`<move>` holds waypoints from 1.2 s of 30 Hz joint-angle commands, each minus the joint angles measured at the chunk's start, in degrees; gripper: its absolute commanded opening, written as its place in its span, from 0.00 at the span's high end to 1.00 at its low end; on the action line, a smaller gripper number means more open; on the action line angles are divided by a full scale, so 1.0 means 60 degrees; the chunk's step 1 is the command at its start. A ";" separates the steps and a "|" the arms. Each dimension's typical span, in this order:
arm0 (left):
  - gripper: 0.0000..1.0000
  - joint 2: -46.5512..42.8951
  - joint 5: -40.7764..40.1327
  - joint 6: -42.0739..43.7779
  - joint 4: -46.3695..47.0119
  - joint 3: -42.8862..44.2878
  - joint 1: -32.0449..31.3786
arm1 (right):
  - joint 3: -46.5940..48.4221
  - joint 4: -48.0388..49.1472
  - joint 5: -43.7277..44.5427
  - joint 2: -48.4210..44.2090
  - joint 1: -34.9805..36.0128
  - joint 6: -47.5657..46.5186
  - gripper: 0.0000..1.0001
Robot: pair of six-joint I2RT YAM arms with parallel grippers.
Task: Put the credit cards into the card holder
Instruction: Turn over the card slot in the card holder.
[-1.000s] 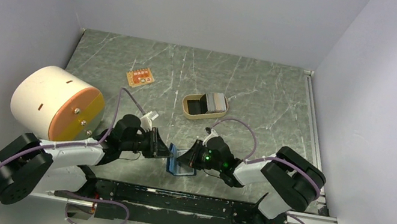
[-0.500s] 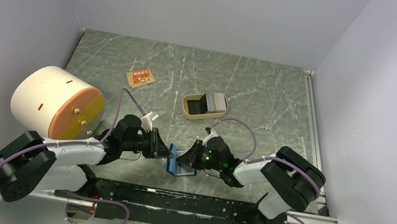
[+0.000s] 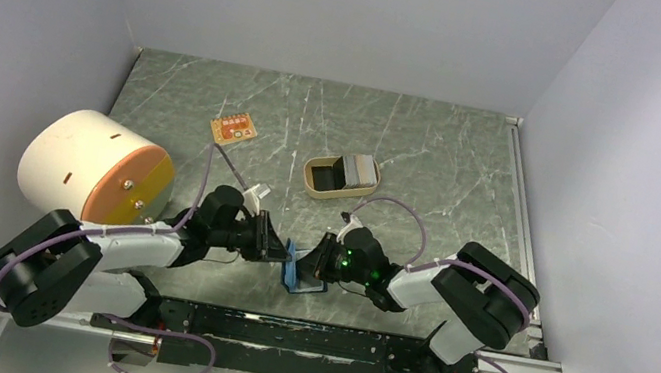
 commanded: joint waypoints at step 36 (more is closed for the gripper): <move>0.91 0.0082 -0.0272 0.0272 -0.1389 0.1055 -0.0324 | 0.0203 -0.1465 0.0696 -0.0738 0.0196 -0.0503 0.80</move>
